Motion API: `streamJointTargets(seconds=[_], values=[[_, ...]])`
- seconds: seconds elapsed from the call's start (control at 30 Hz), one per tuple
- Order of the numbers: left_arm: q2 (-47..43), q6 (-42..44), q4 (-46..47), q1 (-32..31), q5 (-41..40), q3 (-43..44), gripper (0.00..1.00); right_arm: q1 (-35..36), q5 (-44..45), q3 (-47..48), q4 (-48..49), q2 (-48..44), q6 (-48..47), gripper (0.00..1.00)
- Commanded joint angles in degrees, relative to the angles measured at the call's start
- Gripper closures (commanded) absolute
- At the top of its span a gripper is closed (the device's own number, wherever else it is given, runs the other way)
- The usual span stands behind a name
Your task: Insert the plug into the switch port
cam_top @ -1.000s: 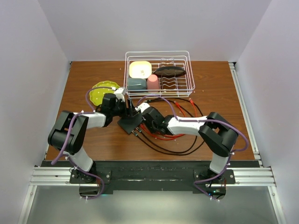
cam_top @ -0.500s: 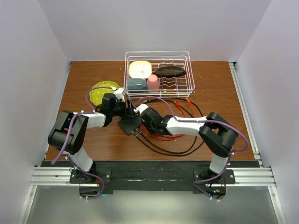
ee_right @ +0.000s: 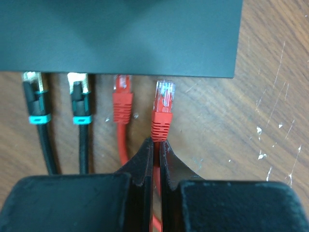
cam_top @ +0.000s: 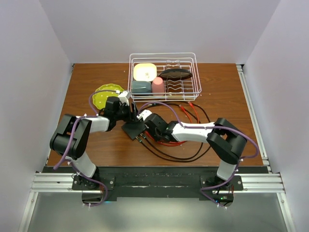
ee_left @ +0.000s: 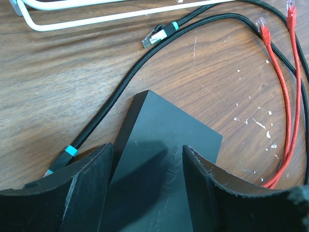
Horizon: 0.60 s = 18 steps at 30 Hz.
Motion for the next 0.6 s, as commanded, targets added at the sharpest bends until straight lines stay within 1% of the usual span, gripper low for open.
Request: streamJointTargets(seconds=[0.0, 0.07, 0.2, 0.4, 0.57], values=[[0.6, 0.2, 1.2, 0.2, 2.0, 1.8, 0.36, 0.6, -0.8, -1.4, 2.5, -4.5, -1.4, 1.0], [0.6, 0.3, 1.3, 0.2, 2.3, 1.8, 0.36, 0.6, 0.0, -1.5, 2.8, -4.4, -1.1, 1.0], [0.3, 0.3, 1.4, 0.2, 2.9, 1.7, 0.36, 0.6, 4.9, -0.6, 2.4, -2.3, 0.2, 1.0], [0.3, 0.3, 1.2, 0.2, 3.3, 1.9, 0.36, 0.6, 7.4, 2.2, 0.6, 1.1, 0.9, 1.0], [0.5, 0.3, 1.3, 0.2, 3.5, 1.9, 0.36, 1.2, 4.9, 2.0, 1.0, 0.5, 0.1, 1.0]])
